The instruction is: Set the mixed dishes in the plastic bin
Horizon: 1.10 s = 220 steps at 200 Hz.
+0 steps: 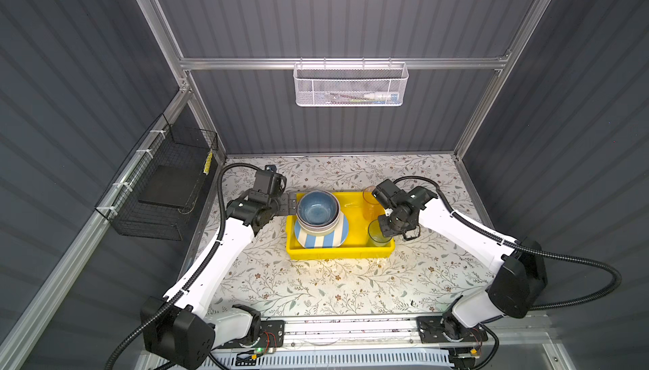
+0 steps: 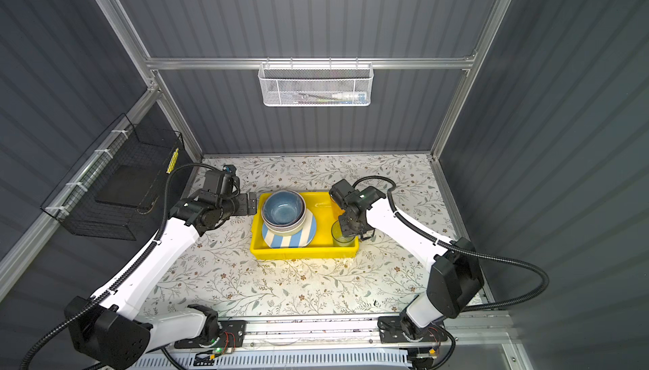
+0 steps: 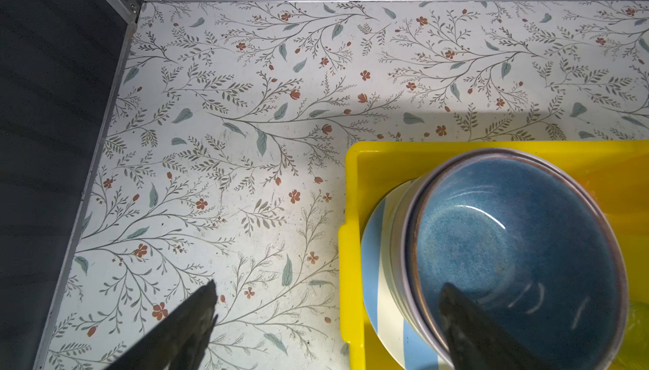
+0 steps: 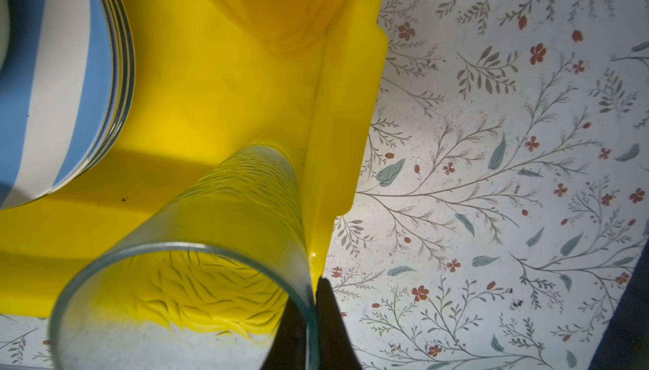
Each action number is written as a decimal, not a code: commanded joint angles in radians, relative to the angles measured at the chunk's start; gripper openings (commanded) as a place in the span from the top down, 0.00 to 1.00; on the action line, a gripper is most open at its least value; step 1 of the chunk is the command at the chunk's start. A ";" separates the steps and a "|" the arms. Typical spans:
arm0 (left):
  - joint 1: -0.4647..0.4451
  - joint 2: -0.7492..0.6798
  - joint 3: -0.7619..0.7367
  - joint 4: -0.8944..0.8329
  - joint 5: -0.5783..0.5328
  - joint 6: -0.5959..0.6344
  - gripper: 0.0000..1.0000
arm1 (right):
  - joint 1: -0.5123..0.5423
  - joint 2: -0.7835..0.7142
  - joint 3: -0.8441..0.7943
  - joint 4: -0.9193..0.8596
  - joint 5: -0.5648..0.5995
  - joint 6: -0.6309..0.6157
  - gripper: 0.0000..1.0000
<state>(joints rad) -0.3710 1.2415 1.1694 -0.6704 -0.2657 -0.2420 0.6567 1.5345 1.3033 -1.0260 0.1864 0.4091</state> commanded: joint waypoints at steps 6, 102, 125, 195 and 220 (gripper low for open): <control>0.008 -0.014 -0.007 0.019 -0.009 0.007 0.00 | 0.000 -0.005 -0.014 -0.029 -0.030 0.002 0.99; 0.011 0.011 0.016 0.032 -0.029 0.020 0.00 | 0.000 -0.017 0.033 -0.050 -0.035 -0.006 0.74; 0.013 0.023 0.025 0.034 -0.033 0.024 0.00 | -0.002 -0.032 0.039 -0.051 -0.041 -0.009 0.67; 0.036 0.021 0.021 0.085 -0.102 0.076 0.00 | -0.056 -0.149 0.099 0.003 -0.057 -0.048 0.39; 0.063 0.009 0.002 0.128 -0.123 0.104 0.00 | -0.100 -0.207 0.098 0.072 -0.058 -0.107 0.28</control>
<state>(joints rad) -0.3332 1.2720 1.1713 -0.5964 -0.3485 -0.1856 0.5888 1.3754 1.3785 -1.0130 0.1333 0.3584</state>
